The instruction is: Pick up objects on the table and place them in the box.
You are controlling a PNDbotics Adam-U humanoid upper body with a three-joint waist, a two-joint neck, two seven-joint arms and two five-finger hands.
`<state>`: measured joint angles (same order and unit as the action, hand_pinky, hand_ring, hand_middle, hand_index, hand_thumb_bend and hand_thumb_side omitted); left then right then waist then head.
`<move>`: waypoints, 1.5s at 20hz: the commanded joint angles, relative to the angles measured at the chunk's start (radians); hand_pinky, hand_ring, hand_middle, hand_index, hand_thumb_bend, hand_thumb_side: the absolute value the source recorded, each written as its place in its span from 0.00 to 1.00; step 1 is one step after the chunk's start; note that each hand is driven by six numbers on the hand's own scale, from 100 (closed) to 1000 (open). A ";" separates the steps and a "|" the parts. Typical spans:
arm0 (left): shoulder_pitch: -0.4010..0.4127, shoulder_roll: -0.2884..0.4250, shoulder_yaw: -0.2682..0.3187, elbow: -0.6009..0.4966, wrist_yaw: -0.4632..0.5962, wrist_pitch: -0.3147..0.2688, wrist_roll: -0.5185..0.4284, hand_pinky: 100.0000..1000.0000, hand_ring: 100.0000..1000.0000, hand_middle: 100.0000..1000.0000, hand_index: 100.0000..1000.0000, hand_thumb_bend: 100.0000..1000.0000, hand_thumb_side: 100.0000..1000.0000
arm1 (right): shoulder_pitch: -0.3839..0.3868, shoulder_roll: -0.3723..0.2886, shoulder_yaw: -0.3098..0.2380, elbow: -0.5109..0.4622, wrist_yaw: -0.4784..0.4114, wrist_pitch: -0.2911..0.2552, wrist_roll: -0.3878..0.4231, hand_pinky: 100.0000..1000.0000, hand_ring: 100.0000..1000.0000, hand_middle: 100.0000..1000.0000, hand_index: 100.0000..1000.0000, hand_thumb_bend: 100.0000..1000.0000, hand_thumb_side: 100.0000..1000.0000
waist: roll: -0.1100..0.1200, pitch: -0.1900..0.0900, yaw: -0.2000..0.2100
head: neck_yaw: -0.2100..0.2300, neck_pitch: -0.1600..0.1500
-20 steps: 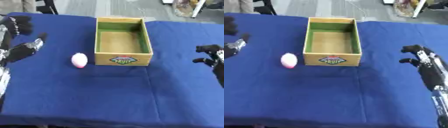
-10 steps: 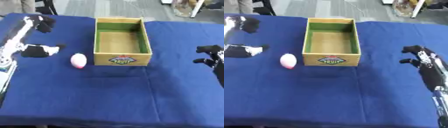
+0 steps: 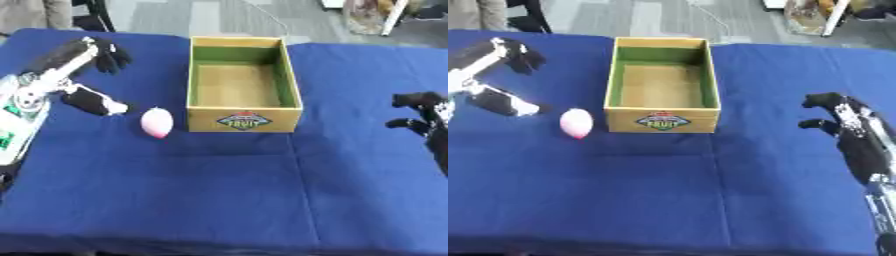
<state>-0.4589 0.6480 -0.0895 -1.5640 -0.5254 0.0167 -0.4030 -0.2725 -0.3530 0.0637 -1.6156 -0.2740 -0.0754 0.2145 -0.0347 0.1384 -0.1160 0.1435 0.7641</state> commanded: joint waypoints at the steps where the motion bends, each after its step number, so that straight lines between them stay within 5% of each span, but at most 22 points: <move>1: -0.046 0.038 -0.026 0.058 -0.022 -0.014 -0.018 0.62 0.57 0.55 0.74 0.68 0.10 | -0.011 -0.013 -0.001 -0.007 0.009 -0.001 0.005 0.60 0.93 0.61 0.68 0.00 0.66 | 0.003 -0.016 -0.002 | 0.005 0.006; 14: -0.184 0.023 -0.122 0.303 -0.089 -0.116 -0.136 0.63 0.58 0.57 0.74 0.73 0.16 | -0.011 -0.011 0.008 -0.003 0.011 0.002 0.015 0.60 0.93 0.61 0.68 0.00 0.66 | 0.009 -0.021 -0.021 | 0.016 0.006; 30: -0.213 -0.056 -0.174 0.343 -0.080 -0.152 -0.141 0.64 0.60 0.60 0.75 0.75 0.19 | -0.010 -0.004 0.010 0.000 0.014 0.002 0.019 0.60 0.93 0.61 0.68 0.00 0.67 | 0.004 -0.018 -0.029 | 0.021 0.006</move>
<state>-0.6457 0.5797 -0.2655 -1.2165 -0.6031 -0.1336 -0.5527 -0.2725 -0.3466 0.0758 -1.6087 -0.2656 -0.0701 0.2294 -0.0319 0.1326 -0.1438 0.1623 0.7641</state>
